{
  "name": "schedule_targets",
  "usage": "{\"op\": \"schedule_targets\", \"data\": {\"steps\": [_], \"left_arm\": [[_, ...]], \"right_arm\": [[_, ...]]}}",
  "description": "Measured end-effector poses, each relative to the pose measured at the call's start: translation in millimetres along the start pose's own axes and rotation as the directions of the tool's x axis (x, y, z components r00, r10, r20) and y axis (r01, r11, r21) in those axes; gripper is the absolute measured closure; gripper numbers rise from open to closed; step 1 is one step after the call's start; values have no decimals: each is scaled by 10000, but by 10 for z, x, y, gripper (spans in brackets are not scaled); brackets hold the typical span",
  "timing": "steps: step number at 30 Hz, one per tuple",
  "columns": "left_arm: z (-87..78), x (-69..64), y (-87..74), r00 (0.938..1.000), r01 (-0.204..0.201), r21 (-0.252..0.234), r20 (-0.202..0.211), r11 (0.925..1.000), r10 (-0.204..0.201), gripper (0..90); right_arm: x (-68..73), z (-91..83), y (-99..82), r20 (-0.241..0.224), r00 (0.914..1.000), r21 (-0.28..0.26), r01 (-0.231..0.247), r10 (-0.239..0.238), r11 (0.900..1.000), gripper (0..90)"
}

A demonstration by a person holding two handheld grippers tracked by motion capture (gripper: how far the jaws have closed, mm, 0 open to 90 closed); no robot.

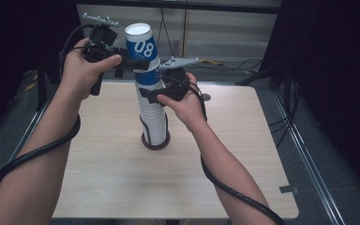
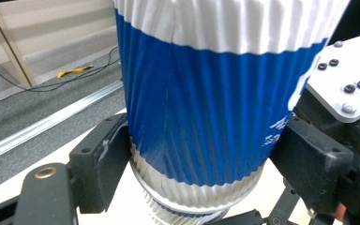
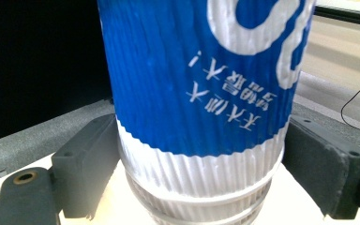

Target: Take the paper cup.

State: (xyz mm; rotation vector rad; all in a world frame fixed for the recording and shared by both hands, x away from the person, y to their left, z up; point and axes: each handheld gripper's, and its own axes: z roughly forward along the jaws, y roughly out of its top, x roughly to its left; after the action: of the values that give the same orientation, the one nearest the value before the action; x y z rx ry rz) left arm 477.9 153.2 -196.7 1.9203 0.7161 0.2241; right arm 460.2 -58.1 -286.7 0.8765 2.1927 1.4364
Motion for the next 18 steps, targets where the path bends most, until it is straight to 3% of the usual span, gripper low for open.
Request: {"op": "schedule_targets", "data": {"steps": [18], "left_arm": [[-38,-3,11,10000,-13,-178,-1,9998,13,220]], "right_arm": [[4,0,-5,30,9999,34,154,-155,9999,137]]}}
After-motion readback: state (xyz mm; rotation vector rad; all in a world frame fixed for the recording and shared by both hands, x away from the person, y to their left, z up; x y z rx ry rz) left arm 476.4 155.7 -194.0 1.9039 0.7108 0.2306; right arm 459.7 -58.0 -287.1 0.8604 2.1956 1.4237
